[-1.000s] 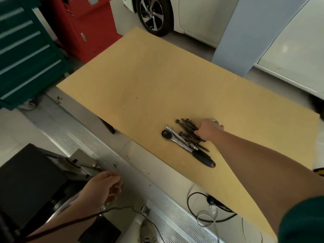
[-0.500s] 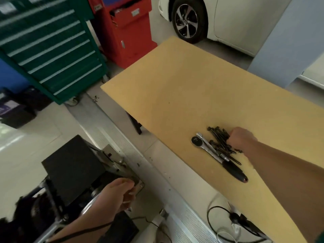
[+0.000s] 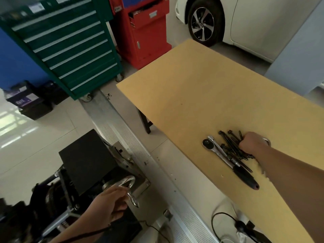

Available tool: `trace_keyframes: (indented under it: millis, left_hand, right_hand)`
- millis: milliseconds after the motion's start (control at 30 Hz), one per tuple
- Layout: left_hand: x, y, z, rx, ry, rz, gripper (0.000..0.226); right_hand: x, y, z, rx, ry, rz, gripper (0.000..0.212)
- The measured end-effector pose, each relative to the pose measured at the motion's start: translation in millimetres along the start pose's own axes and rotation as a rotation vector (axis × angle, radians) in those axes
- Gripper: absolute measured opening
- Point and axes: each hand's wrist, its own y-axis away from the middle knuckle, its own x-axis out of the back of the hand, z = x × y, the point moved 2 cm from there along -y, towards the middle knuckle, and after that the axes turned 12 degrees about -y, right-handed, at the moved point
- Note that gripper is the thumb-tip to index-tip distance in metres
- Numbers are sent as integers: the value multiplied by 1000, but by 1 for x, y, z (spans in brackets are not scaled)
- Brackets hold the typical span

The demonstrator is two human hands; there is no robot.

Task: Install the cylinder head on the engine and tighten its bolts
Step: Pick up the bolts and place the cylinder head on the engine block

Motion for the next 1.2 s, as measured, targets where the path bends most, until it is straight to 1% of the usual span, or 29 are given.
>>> trace_keyframes:
  millis: [133, 233, 300, 367, 400, 433, 467, 533, 567, 600, 633, 700, 733, 767, 867, 1000, 1067, 1100, 1200]
  left_hand:
    - [-1, 3, 1, -8, -13, 16, 18]
    - [-7, 6, 4, -16, 6, 14, 14]
    - [-15, 10, 13, -47, 40, 25, 12]
    - [-28, 21, 28, -113, 55, 19, 11]
    - [-34, 29, 36, -158, 64, -3, 11]
    - [-41, 39, 46, -215, 67, -32, 13]
    - [-46, 51, 55, -279, 64, -66, 16]
    - [-53, 77, 69, -393, 45, -151, 15]
    - [-53, 89, 72, -437, 45, -198, 17]
    - [-50, 98, 71, -475, 54, -231, 25]
    - [-45, 105, 68, -501, 79, -242, 30]
    - [-28, 116, 55, -548, 155, -168, 23]
    - [-15, 119, 46, -559, 213, -123, 19]
    - [0, 122, 34, -557, 270, -86, 20]
    - [46, 134, -11, -551, 433, -73, 18]
    - [97, 148, -74, -562, 650, -61, 32]
    - [119, 156, -101, -584, 779, -25, 37]
    - [132, 159, -113, -592, 839, 13, 34]
    - [179, 168, -145, -579, 911, 227, 19]
  right_hand:
    - [7, 8, 3, -65, -108, 100, 13]
    - [20, 25, -3, -62, -241, 134, 17]
    - [35, 45, -15, -30, -346, 166, 20]
    - [48, 76, -33, 60, -460, 182, 18]
    - [51, 99, -44, 116, -541, 162, 15]
    - [49, 125, -56, 157, -661, 114, 12]
    - [42, 154, -67, 171, -813, 18, 11]
    - [16, 214, -90, 164, -1074, -292, 15]
    - [0, 244, -103, 154, -1133, -458, 15]
    - [-16, 272, -115, 141, -1145, -598, 13]
    - [-31, 298, -127, 131, -1129, -703, 12]
    - [-57, 340, -151, 142, -1054, -841, 13]
    - [-69, 357, -162, 152, -1018, -887, 14]
    - [-79, 373, -174, 154, -984, -928, 15]
    - [-106, 410, -201, 147, -955, -1041, 18]
    - [-134, 450, -229, 198, -845, -1180, 19]
    - [-149, 466, -242, 235, -778, -1192, 16]
    - [-157, 473, -248, 243, -766, -1185, 14]
    - [-182, 488, -263, 176, -788, -1145, 16]
